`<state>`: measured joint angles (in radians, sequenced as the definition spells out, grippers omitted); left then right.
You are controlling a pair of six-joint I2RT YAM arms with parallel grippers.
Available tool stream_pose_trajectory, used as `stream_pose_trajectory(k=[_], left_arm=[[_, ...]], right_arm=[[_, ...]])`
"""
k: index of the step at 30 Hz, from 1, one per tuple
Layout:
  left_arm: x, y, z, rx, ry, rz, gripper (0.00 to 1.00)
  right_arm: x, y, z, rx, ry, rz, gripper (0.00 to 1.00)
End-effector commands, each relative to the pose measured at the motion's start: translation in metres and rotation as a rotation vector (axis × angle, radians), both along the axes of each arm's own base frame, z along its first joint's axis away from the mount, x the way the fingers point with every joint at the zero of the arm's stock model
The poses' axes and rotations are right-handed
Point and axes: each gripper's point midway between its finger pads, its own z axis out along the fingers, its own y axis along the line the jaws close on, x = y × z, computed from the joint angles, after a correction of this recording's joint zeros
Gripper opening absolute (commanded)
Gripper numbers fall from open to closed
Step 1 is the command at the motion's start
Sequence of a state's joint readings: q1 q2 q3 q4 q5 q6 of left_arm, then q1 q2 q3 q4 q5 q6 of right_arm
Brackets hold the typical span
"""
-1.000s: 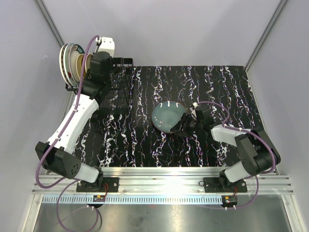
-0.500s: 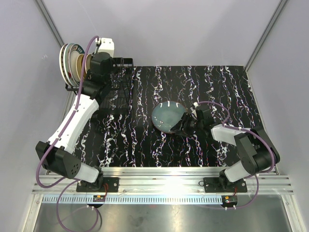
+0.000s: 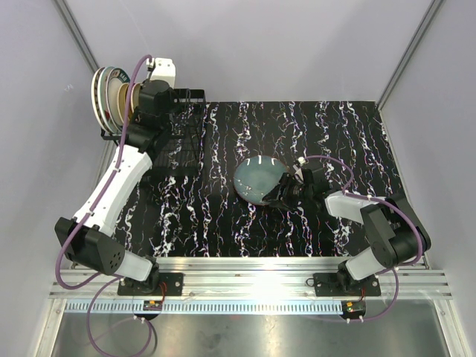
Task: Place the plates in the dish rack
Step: Insert the plate into the dish rack
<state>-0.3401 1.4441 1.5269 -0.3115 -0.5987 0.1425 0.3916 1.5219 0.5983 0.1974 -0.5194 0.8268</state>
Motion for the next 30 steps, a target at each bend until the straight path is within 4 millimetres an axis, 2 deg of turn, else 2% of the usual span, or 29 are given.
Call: stream_pose_trajectory(k=[1,4,9,18,21,22,27,30], left_arm=[[-0.004,0.018,0.049,-0.025,-0.167,0.077,0.17],[-0.005,0.019,0.054,-0.027,-0.174,0.077,0.19],[-0.009,0.019,0.061,-0.035,-0.181,0.071,0.35],[-0.014,0.021,0.069,-0.032,-0.186,0.074,0.38],[-0.017,0.020,0.076,-0.041,-0.182,0.060,0.49],[-0.020,0.020,0.089,-0.054,-0.204,0.056,0.51],[-0.038,0.017,0.127,-0.121,-0.270,0.007,0.61],[-0.050,0.017,0.141,-0.145,-0.299,-0.012,0.70]], right_arm=[[0.004,0.002,0.007,0.032,-0.024,0.010,0.52],[0.004,0.002,0.008,0.033,-0.027,0.010,0.52],[0.003,0.003,0.008,0.037,-0.026,0.021,0.52],[0.002,0.004,0.010,0.041,-0.029,0.028,0.52],[0.003,0.004,0.013,0.044,-0.035,0.029,0.52],[0.002,0.004,0.016,0.046,-0.041,0.029,0.52],[0.001,0.001,0.019,0.040,-0.047,0.023,0.52],[-0.001,-0.001,0.022,0.039,-0.056,0.021,0.53]])
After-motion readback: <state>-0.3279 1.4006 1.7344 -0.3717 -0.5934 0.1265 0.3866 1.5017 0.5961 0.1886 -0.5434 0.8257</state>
